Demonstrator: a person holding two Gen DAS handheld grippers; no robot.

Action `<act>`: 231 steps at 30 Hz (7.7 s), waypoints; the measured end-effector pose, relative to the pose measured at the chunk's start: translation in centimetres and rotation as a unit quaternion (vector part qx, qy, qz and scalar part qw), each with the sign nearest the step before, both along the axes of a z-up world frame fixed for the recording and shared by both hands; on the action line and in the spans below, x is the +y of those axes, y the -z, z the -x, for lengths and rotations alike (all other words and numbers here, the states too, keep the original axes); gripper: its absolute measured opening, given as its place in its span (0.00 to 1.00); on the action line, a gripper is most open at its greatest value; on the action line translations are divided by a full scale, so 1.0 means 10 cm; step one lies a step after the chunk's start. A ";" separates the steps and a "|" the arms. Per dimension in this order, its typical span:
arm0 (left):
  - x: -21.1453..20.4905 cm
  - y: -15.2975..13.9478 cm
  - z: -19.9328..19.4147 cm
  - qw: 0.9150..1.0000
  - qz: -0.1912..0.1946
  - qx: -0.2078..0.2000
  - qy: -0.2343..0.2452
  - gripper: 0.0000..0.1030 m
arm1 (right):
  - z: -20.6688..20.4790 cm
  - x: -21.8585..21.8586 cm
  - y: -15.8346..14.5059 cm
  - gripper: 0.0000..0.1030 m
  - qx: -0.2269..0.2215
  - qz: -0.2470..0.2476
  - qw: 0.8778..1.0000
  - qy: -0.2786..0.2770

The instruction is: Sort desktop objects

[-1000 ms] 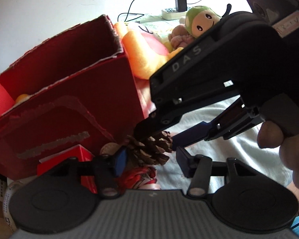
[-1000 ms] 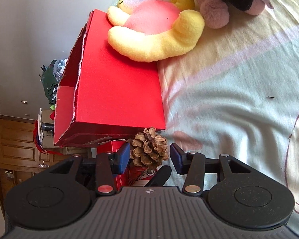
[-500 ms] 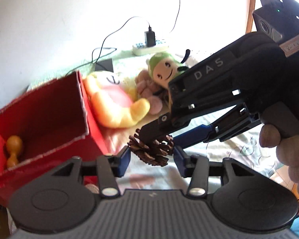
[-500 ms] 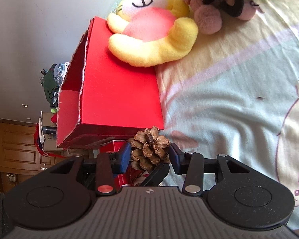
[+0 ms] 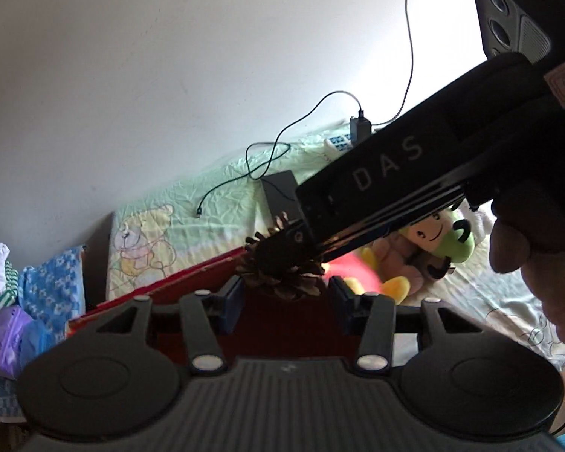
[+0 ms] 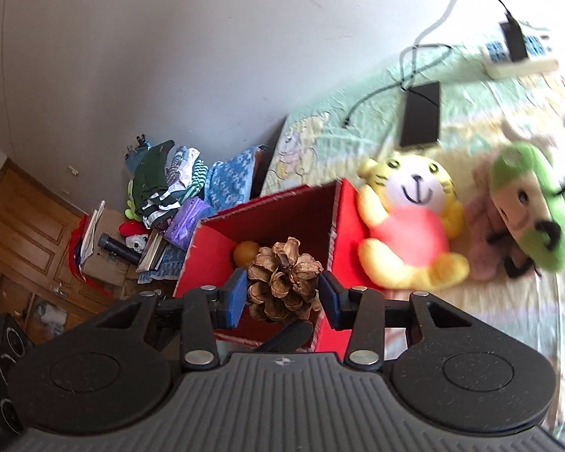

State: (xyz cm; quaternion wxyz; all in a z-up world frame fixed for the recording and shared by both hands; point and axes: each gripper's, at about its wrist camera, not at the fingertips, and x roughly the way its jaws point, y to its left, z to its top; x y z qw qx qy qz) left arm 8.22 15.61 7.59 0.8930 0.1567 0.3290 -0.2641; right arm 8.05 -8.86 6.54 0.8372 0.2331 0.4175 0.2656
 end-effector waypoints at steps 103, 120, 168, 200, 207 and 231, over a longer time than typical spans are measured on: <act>1.77 1.13 0.85 0.944 -0.002 0.154 -0.292 0.72 | 0.79 1.24 0.66 0.15 -0.169 0.062 0.976 -0.120; 1.88 1.59 0.57 0.929 0.015 0.238 -0.282 0.30 | 0.59 2.04 1.22 0.20 -0.120 0.155 0.960 -0.202; 0.73 1.23 -0.95 0.961 -0.115 0.247 -0.033 0.24 | -0.63 1.87 0.81 0.10 -0.062 0.288 0.949 -0.115; 0.69 1.42 -0.96 0.950 -0.092 0.297 -0.003 0.13 | -0.80 1.66 0.85 0.37 -0.023 0.303 0.952 -0.046; 0.43 1.45 -1.04 0.948 -0.096 0.302 0.023 0.09 | -0.55 0.94 0.49 0.35 -0.059 0.132 0.986 0.081; 0.41 1.32 -0.87 0.962 -0.038 0.267 -0.041 0.52 | -0.26 0.84 0.56 0.25 -0.091 0.129 0.981 0.117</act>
